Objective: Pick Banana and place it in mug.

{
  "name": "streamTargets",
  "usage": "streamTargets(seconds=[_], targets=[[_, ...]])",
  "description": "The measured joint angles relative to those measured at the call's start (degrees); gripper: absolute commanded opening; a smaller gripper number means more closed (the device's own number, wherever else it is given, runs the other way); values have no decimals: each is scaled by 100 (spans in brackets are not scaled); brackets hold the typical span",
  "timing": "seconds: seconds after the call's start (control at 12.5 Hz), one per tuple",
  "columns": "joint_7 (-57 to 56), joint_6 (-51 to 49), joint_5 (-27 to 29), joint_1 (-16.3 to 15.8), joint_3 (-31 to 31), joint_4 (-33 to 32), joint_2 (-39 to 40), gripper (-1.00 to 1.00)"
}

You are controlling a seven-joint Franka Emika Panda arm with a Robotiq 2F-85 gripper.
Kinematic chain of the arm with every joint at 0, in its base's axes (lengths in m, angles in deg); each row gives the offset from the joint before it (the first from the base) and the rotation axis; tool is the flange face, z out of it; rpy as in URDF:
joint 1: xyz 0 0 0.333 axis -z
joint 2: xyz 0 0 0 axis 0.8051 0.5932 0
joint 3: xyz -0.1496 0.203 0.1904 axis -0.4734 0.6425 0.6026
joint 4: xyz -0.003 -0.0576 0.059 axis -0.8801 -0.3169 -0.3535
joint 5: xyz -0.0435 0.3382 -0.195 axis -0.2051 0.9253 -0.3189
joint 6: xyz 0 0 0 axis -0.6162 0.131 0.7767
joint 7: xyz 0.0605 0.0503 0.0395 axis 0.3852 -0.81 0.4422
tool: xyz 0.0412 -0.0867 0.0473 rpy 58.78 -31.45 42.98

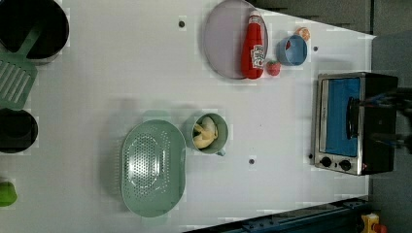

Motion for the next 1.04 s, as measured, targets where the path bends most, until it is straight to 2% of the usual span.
streamTargets(seconds=[0.16,0.24,0.48,0.8,1.04], targets=[[-297,-52,9,187,-365,123,-250,100],[-455,-241,-156,225,-555,123,-361,100],[-823,-259,-117,292,-953,78,-414,100],[-1061,-727,-189,299,-749,67,-298,100],[-1141,-673,-198,104,-627,-28,-278,100]])
